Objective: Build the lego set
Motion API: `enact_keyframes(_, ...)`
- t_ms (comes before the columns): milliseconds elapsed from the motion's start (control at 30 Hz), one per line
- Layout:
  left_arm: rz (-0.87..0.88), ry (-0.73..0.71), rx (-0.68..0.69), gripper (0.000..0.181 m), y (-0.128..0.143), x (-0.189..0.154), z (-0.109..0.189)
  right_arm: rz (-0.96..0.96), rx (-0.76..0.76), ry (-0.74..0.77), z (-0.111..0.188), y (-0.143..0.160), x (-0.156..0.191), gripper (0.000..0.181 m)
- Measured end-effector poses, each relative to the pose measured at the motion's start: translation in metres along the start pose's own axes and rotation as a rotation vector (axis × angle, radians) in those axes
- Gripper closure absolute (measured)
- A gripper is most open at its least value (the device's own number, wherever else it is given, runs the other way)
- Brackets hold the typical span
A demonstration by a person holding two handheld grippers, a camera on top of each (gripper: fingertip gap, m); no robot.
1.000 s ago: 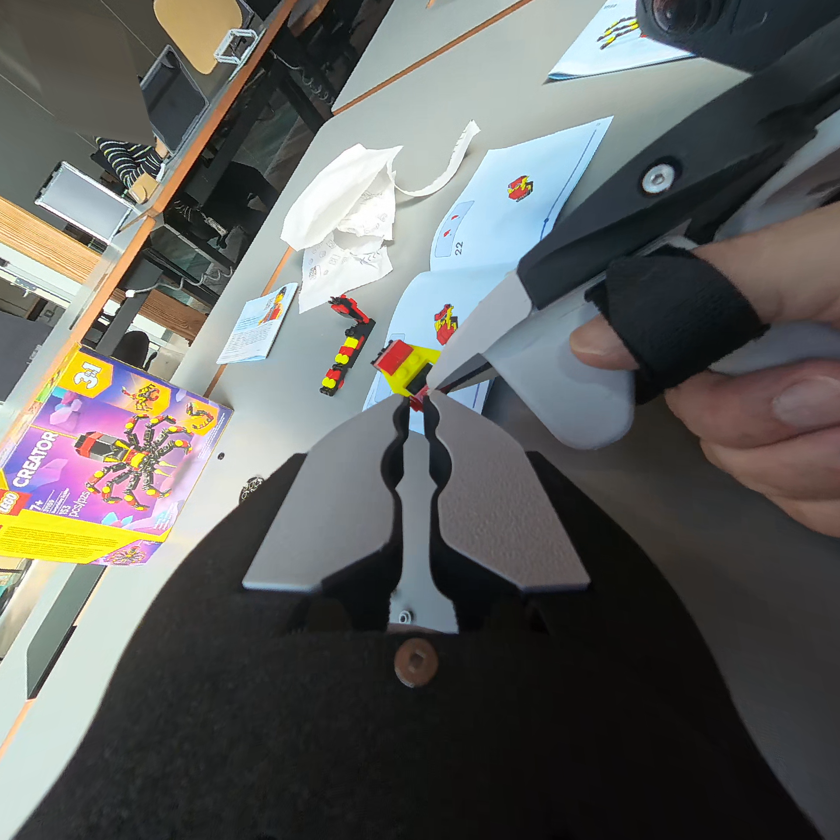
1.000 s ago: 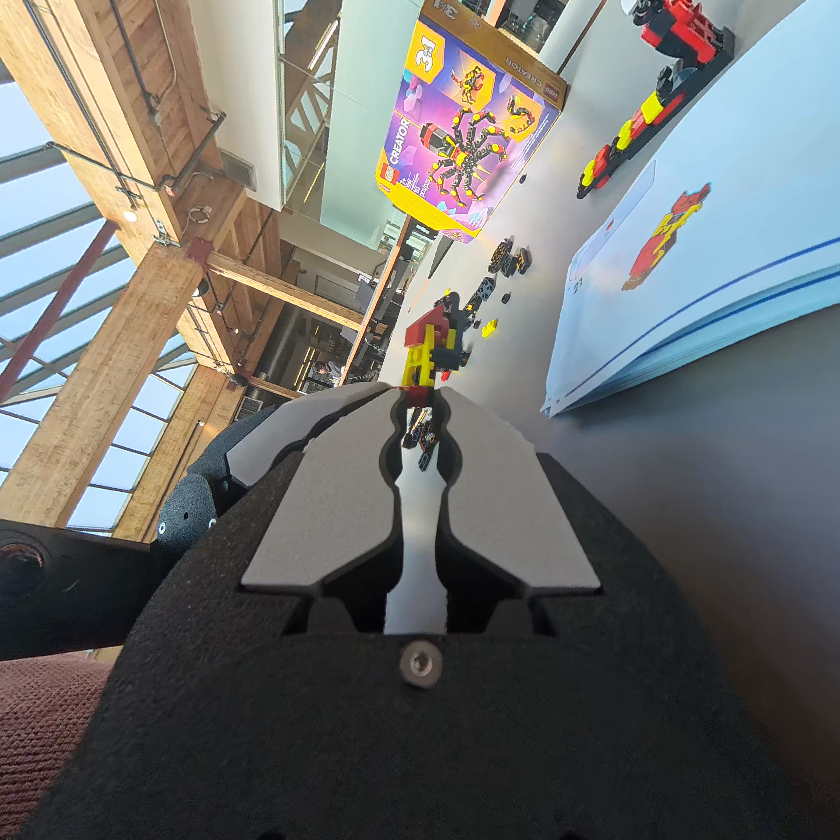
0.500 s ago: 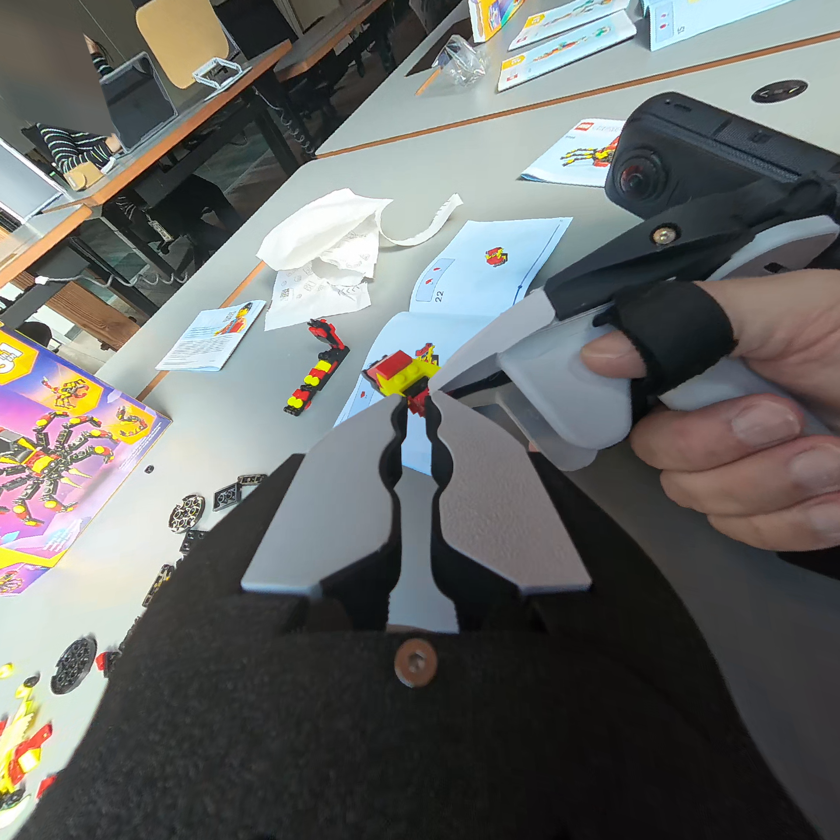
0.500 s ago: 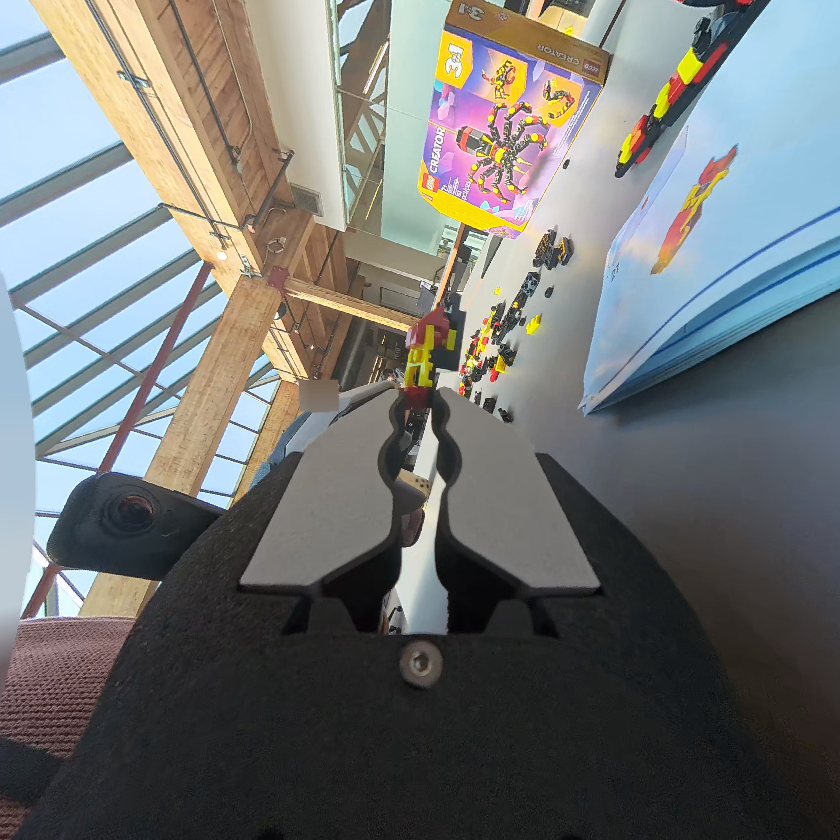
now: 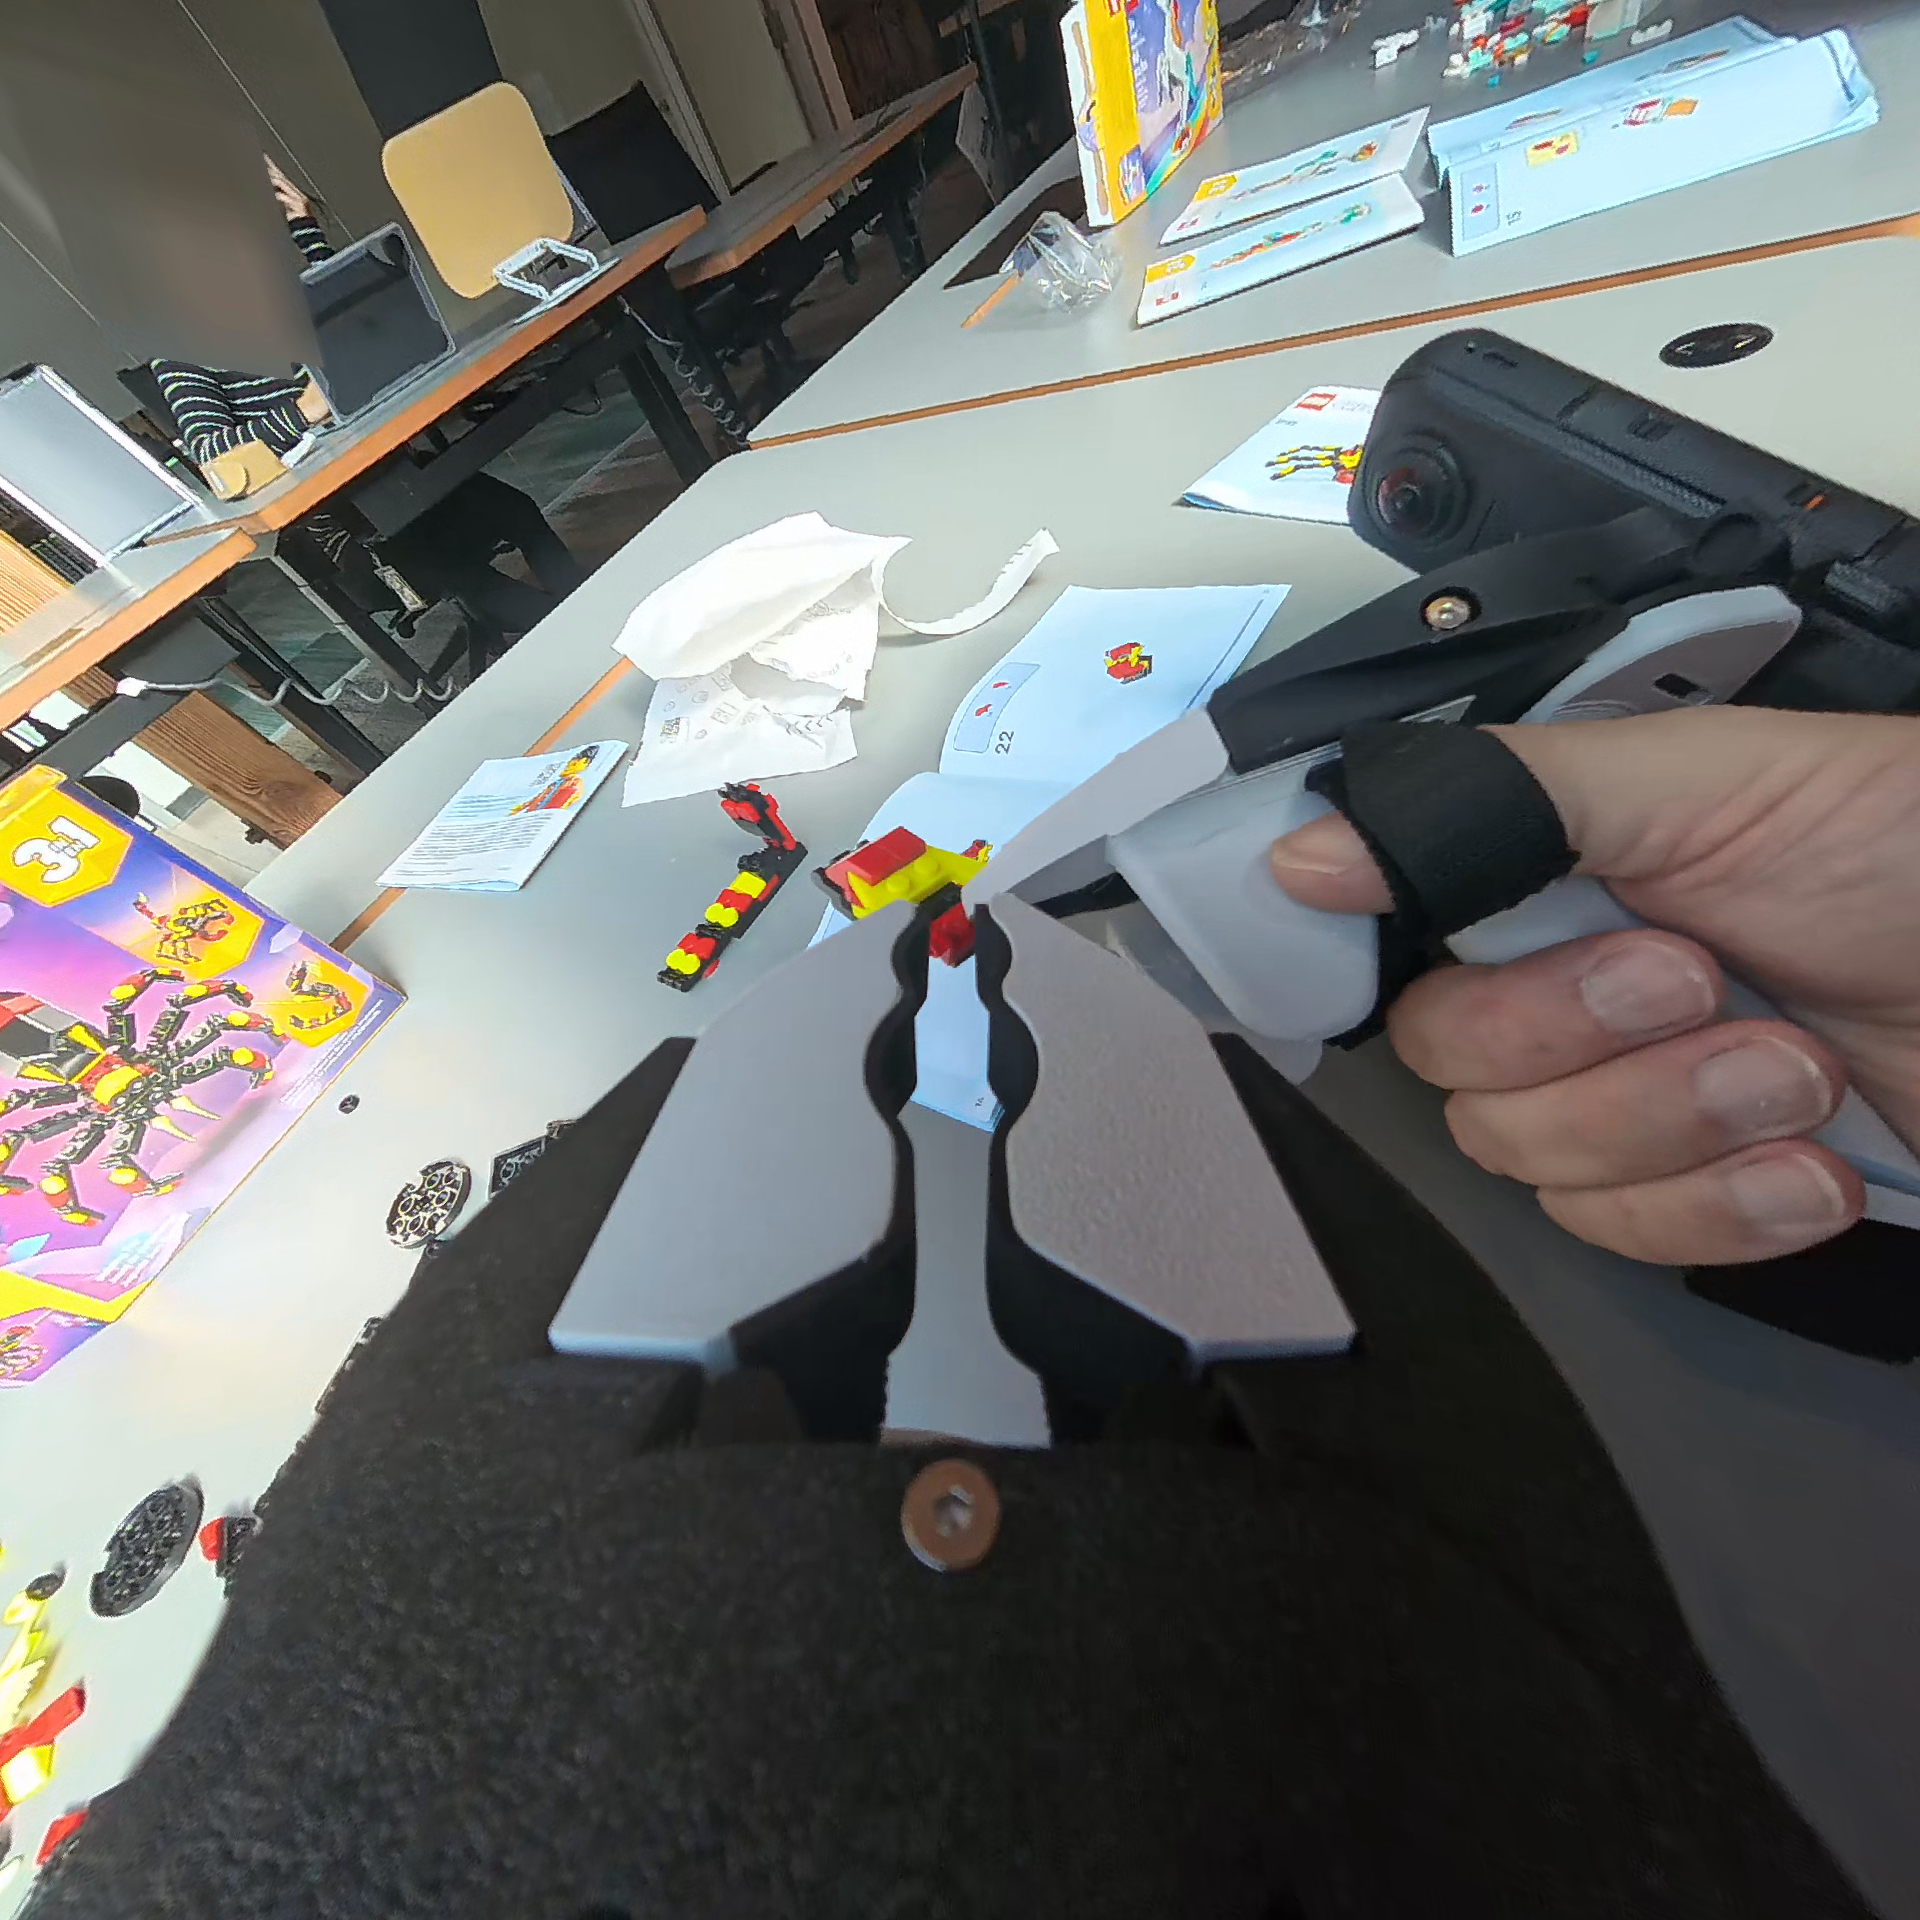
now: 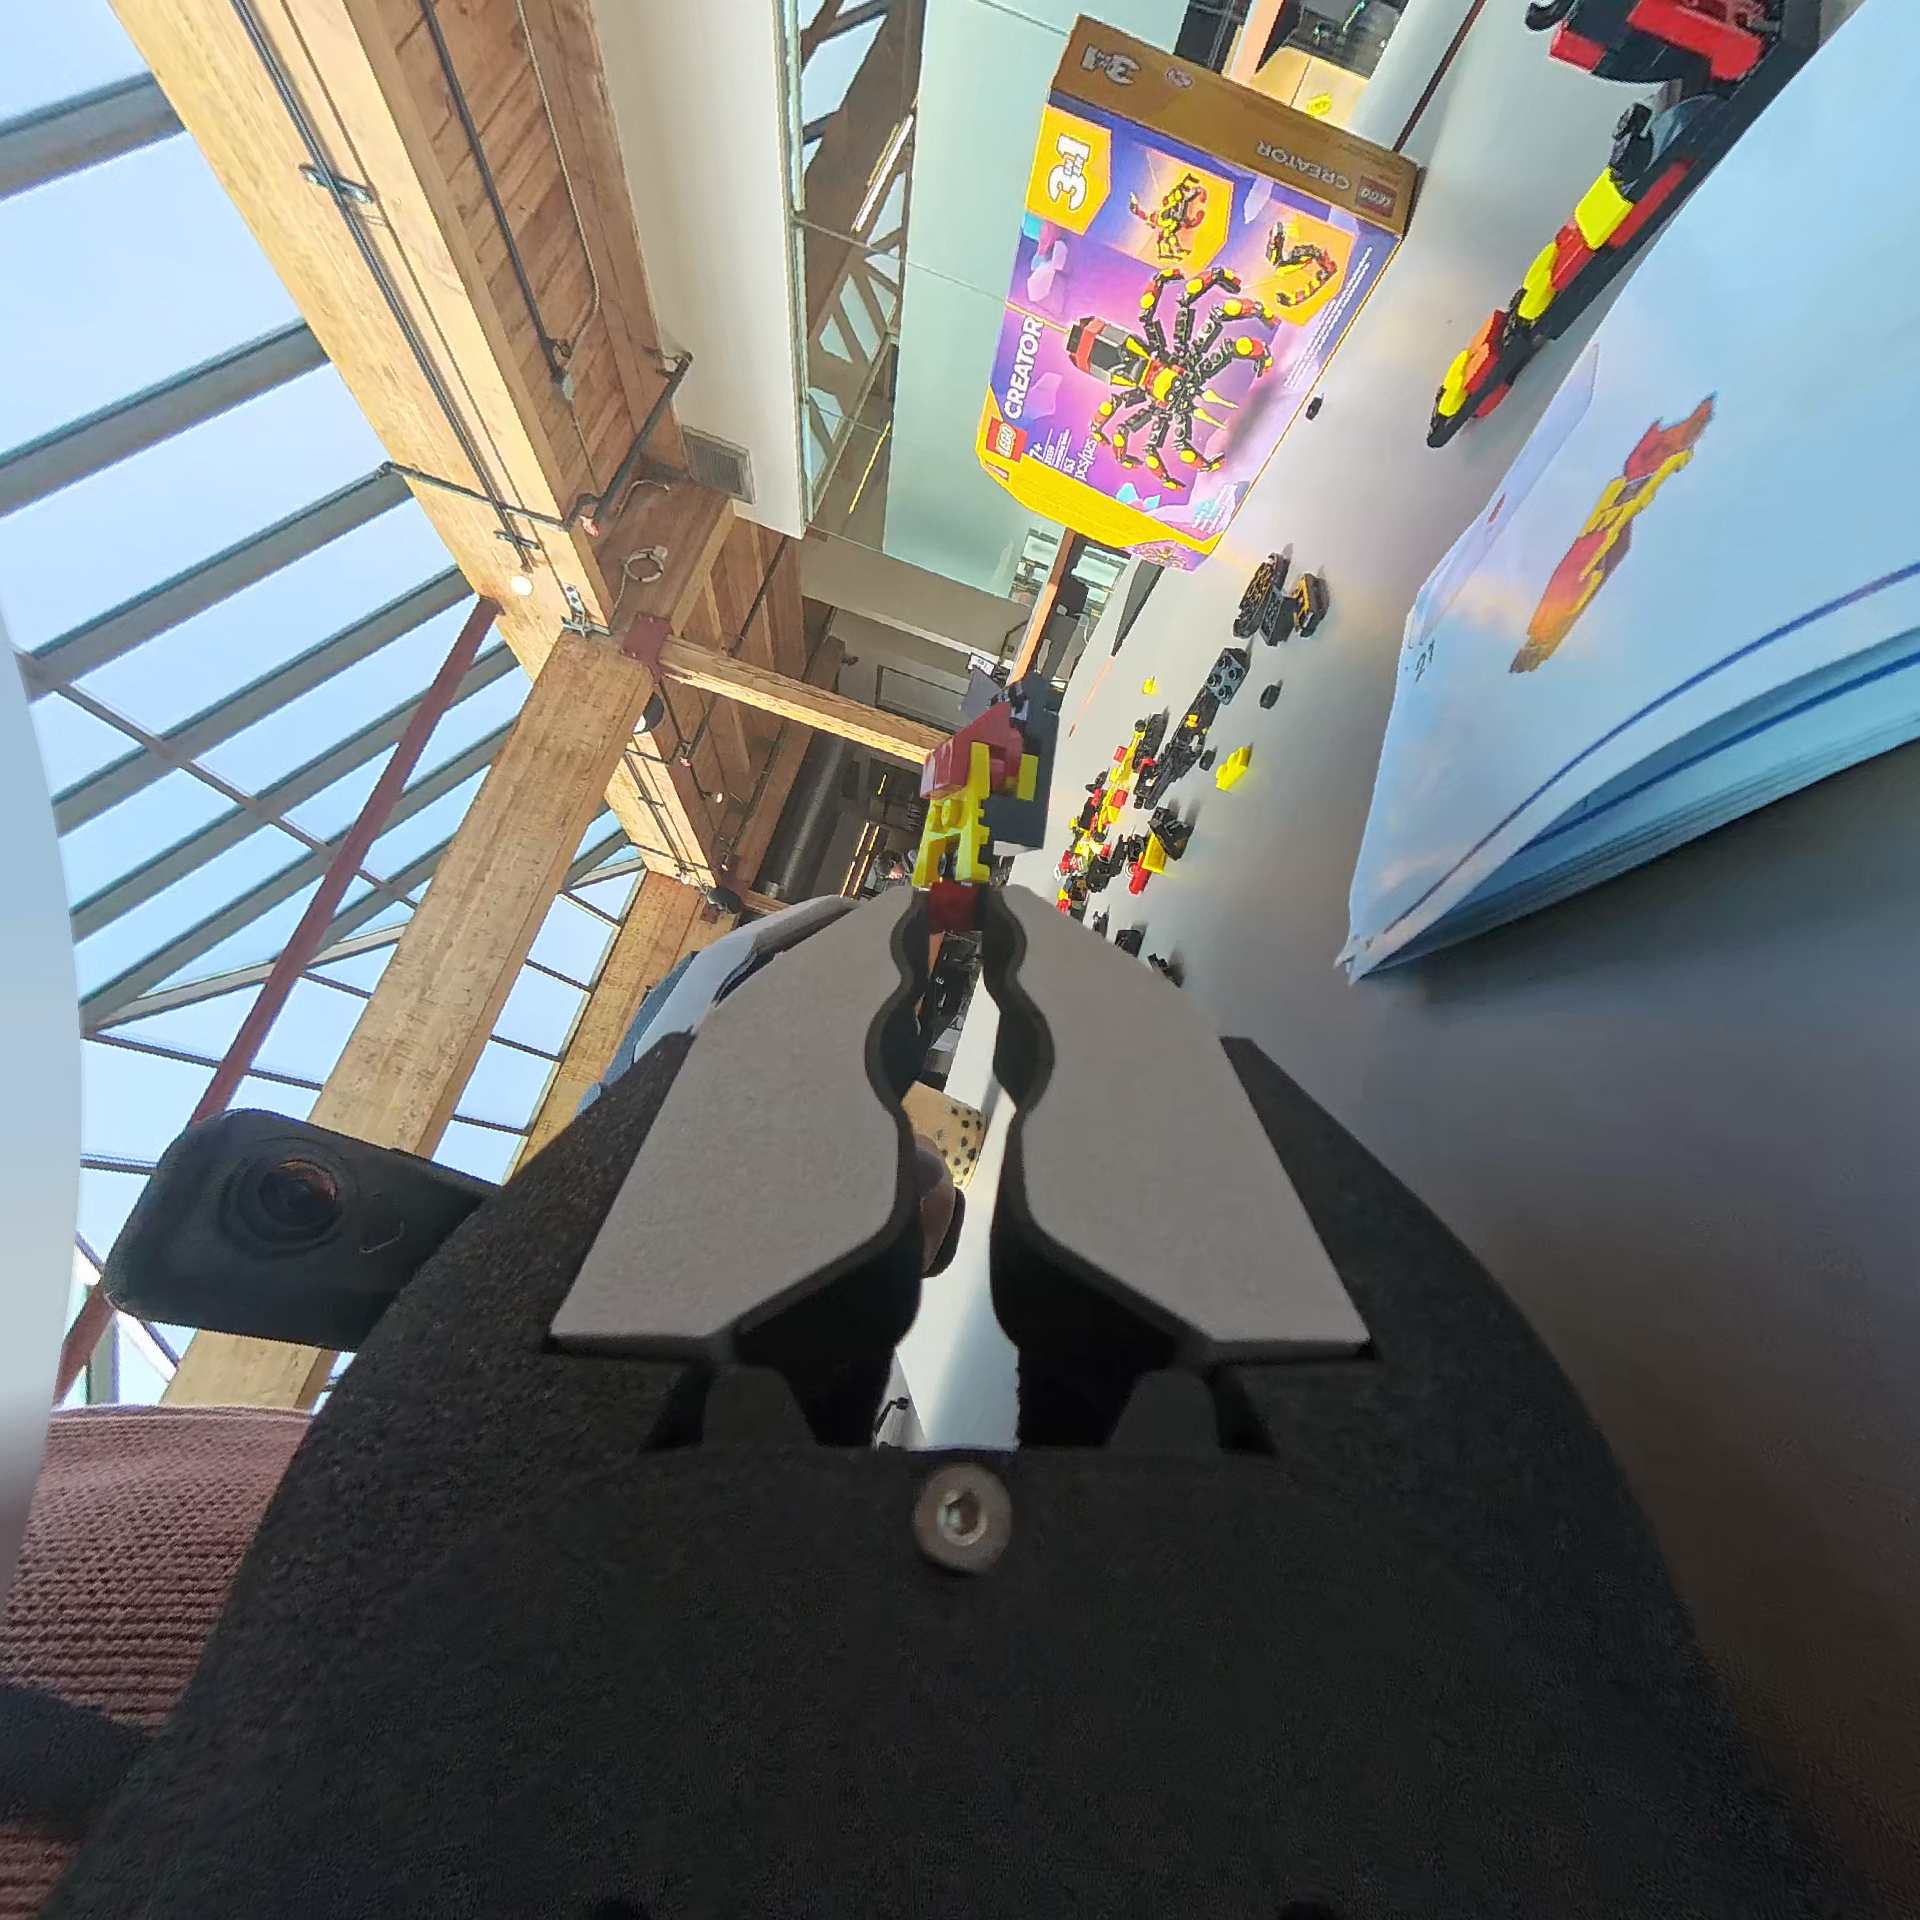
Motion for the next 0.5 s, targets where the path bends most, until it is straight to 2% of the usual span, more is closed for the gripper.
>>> enact_keyframes(100,0.077,-0.033,-0.005,0.173,0.003,0.003,0.003,0.011,-0.01,-0.013,0.0,0.0,0.001,0.172)
enact_keyframes(200,0.471,0.007,-0.055,0.166,0.014,0.005,0.005,0.068,-0.045,-0.048,0.0,-0.003,0.006,0.172)
enact_keyframes(300,0.844,0.098,-0.193,0.167,0.021,0.012,-0.001,0.096,-0.059,-0.089,-0.003,-0.001,0.011,0.173)
enact_keyframes(367,0.917,0.1,-0.254,0.17,0.019,0.017,-0.004,0.069,-0.082,-0.129,-0.005,-0.002,0.013,0.173)
enact_keyframes(500,0.939,0.128,-0.321,0.174,0.016,0.016,-0.006,0.026,-0.109,-0.195,-0.006,-0.004,0.018,0.173)
Point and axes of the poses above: each gripper's, where its closed fingertips meet, z back along the fingers, y out of its underside, x = y × z across the jaws, the point moved 10 cm from there along z, back along the fingers, and after that the axes turned 11 degrees about -x, right-handed, at the moved point
